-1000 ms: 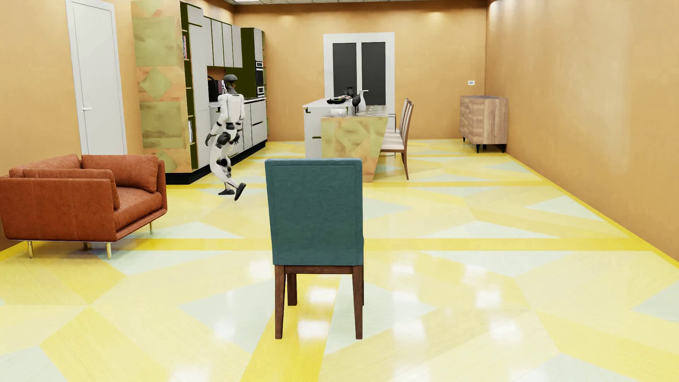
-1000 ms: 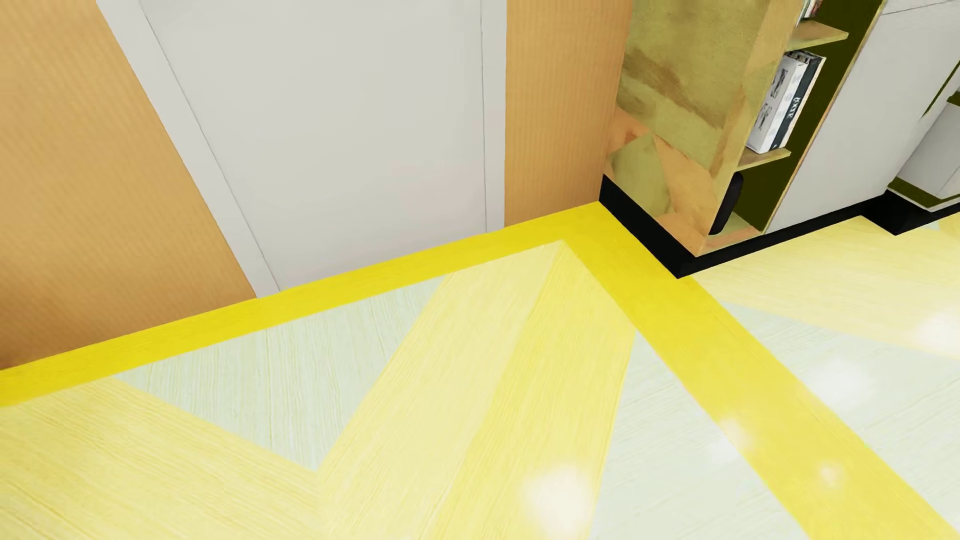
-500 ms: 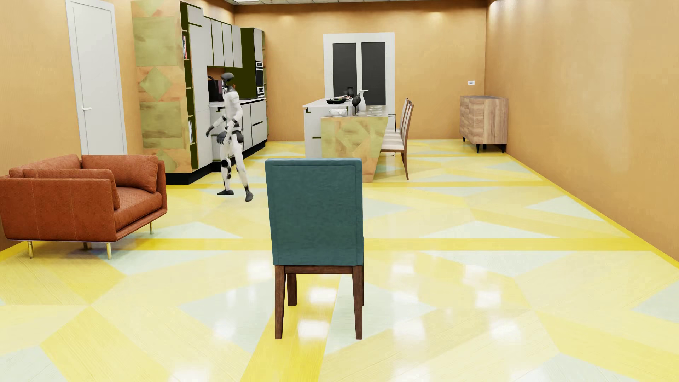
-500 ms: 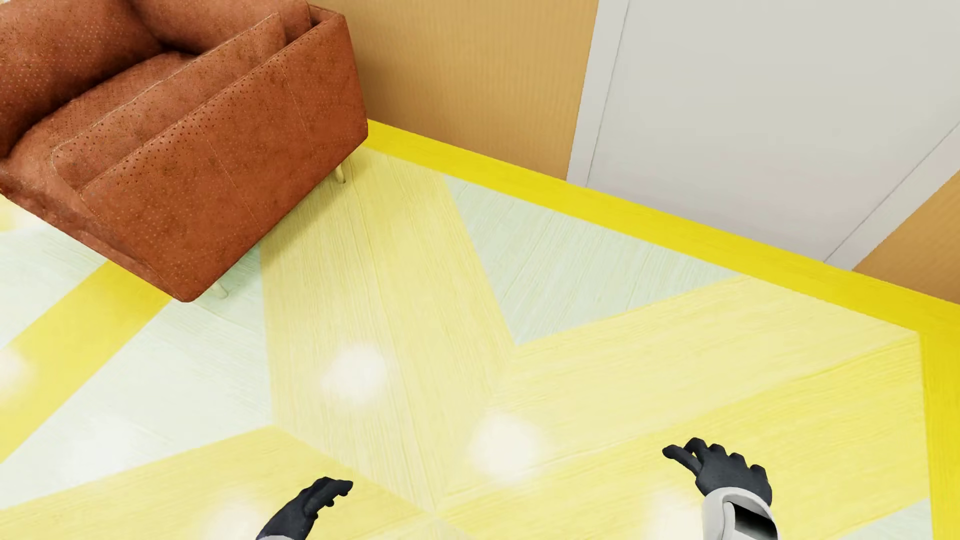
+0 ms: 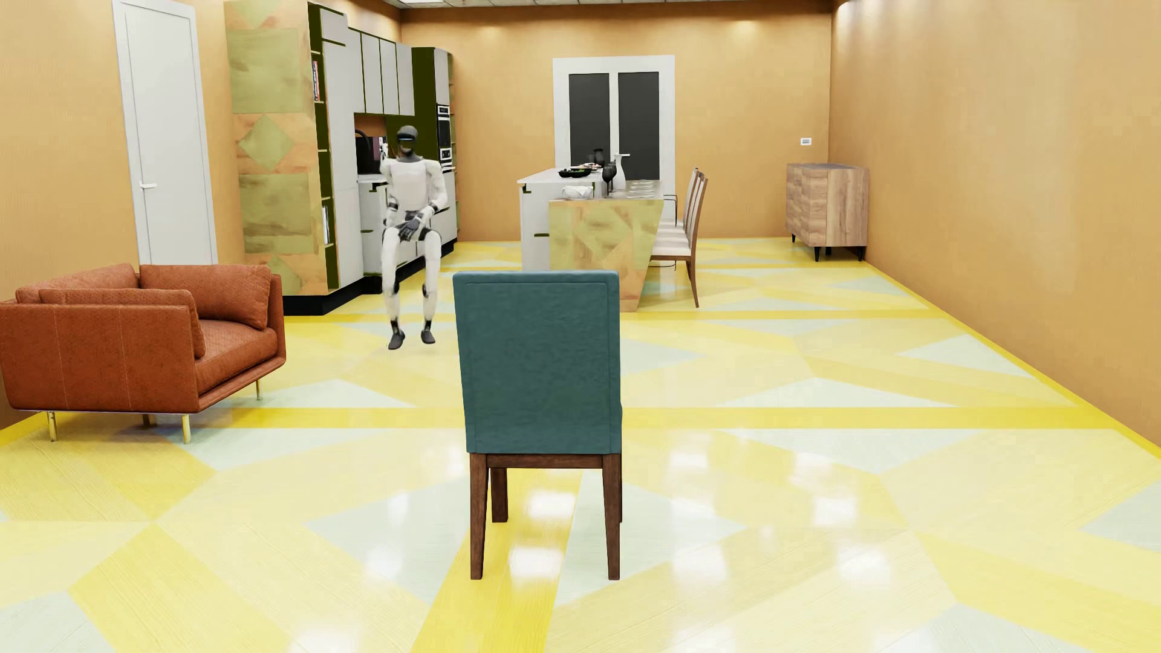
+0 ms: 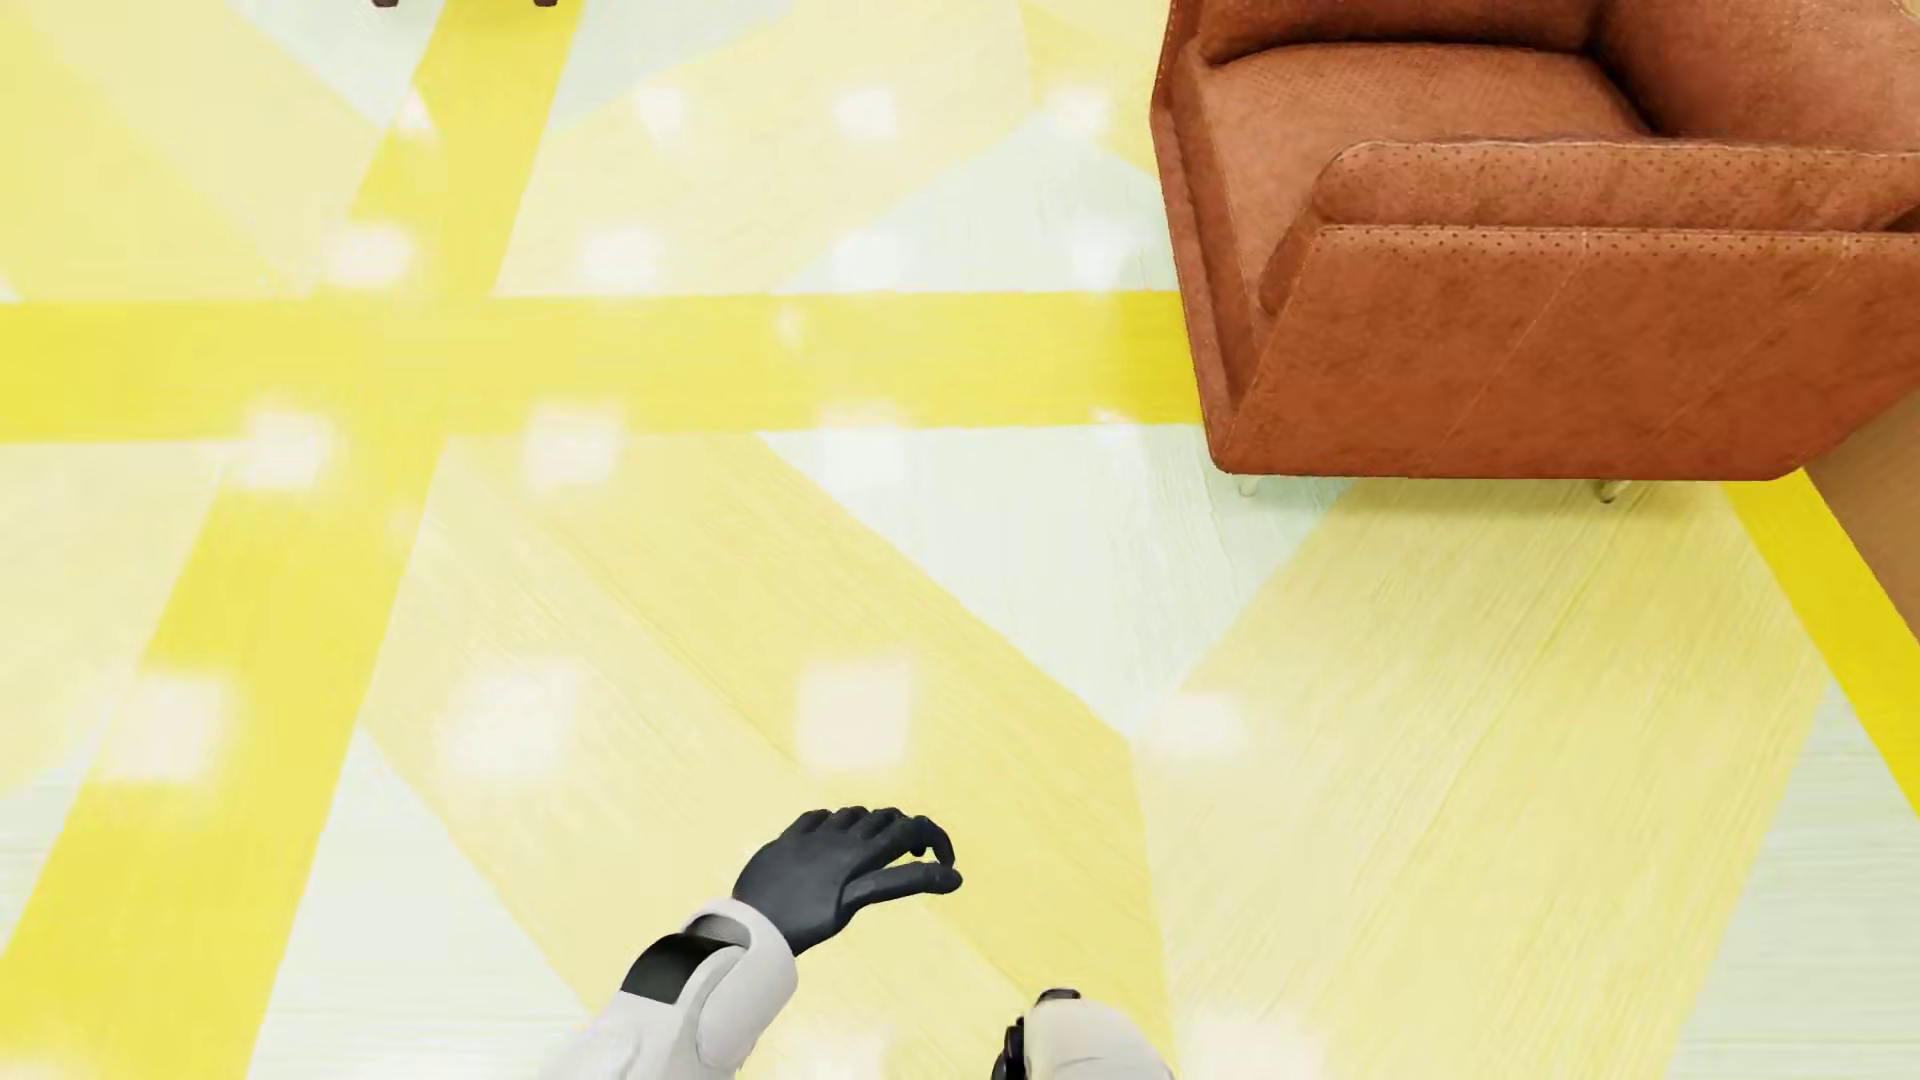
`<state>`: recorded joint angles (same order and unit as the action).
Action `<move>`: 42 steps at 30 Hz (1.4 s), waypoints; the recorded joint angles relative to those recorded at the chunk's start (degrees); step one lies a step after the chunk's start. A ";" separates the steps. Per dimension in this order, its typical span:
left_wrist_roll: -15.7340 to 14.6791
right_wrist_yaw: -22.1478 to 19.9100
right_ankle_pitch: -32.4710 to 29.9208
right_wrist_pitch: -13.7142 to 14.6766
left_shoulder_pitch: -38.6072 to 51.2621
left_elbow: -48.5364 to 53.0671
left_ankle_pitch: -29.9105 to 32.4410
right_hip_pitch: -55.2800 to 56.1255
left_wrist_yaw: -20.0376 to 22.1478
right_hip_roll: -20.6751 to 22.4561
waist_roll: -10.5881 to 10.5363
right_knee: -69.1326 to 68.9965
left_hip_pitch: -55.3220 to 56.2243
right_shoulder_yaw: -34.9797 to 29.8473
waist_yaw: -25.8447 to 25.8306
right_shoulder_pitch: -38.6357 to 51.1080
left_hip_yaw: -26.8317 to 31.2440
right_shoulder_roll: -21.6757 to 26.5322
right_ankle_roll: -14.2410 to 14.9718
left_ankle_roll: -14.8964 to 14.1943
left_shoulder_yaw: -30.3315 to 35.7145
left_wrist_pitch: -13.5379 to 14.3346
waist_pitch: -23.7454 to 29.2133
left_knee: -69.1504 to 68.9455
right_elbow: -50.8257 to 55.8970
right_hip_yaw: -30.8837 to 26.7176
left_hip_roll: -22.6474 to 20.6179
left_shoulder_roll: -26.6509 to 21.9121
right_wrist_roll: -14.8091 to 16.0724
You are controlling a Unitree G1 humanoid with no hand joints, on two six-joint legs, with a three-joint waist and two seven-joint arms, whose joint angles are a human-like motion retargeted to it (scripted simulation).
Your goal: Walk to the chair
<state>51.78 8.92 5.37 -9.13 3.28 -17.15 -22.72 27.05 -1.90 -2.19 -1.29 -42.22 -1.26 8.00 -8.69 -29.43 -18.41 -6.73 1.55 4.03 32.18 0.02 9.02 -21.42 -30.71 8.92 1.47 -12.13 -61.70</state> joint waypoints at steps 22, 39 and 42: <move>-0.71 -4.24 9.31 4.49 -24.60 -17.62 21.93 -31.67 -0.72 10.29 -3.80 26.38 30.07 -14.03 9.62 40.59 6.91 18.50 -5.20 -1.99 -32.56 -11.30 0.09 -9.67 4.25 -1.38 4.60 3.31 -9.64; 4.63 -5.12 -4.71 -10.15 -15.40 -8.37 3.69 -2.30 2.24 -9.51 3.52 -10.16 1.09 -8.87 5.78 17.36 7.47 11.40 -2.20 1.13 -30.50 -2.94 0.59 -4.04 -7.58 3.00 -4.35 8.02 0.86; 0.27 1.87 -9.88 -9.79 -13.41 -2.49 1.68 -3.71 2.62 -6.95 3.43 26.44 -6.52 -10.18 4.58 14.83 8.24 14.47 2.37 -0.49 -30.26 -2.16 0.03 1.26 -16.52 10.67 -5.06 6.61 -4.80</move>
<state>52.06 10.79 -4.51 -18.92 -10.13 -19.65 -21.04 23.34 0.72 -9.13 2.14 -15.78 -7.78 -2.18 -4.11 -14.60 -10.17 7.73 3.92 3.54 1.92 -2.14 9.05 -20.16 -47.23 19.59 -3.60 -5.52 -66.49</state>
